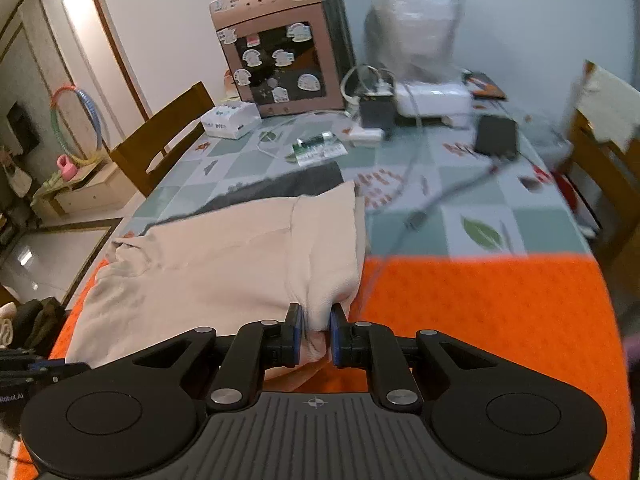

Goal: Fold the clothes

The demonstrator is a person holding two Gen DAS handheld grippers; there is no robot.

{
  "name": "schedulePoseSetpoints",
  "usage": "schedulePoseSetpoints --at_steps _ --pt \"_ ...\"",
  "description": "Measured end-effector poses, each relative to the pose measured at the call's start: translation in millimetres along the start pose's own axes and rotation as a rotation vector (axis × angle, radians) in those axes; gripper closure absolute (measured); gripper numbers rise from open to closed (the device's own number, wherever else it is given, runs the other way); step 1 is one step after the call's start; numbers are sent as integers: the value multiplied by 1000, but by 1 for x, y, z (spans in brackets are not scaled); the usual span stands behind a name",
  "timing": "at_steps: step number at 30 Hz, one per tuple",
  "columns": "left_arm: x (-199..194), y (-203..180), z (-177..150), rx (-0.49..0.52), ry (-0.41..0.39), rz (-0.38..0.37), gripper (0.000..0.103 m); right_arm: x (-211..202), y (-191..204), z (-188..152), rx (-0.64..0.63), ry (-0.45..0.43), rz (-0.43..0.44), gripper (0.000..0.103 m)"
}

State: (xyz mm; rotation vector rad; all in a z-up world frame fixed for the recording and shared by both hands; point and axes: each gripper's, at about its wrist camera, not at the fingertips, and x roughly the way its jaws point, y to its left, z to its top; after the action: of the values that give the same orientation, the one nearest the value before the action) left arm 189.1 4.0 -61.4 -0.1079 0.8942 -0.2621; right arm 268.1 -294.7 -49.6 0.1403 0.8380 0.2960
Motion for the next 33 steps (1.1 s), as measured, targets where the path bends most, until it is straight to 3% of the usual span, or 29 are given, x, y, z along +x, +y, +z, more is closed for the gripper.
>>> schedulePoseSetpoints --at_steps 10,15,19,21,28,33 --pt "-79 -59 -90 178 104 -169 97 -126 -16 -119 137 76 -73 87" --pt "-93 -88 -133 257 185 -266 96 -171 -29 -175 225 98 -140 87" --pt "-88 -103 -150 296 215 -299 93 -196 -40 -206 293 90 -198 87" --pt "-89 -104 -152 297 204 -288 92 -200 -34 -204 257 73 -219 87" --pt "-108 -86 -141 237 121 -219 69 -201 9 -184 55 6 -232 87" --pt "-121 -61 -125 107 48 -164 53 -179 65 -161 -107 -9 -83 87"
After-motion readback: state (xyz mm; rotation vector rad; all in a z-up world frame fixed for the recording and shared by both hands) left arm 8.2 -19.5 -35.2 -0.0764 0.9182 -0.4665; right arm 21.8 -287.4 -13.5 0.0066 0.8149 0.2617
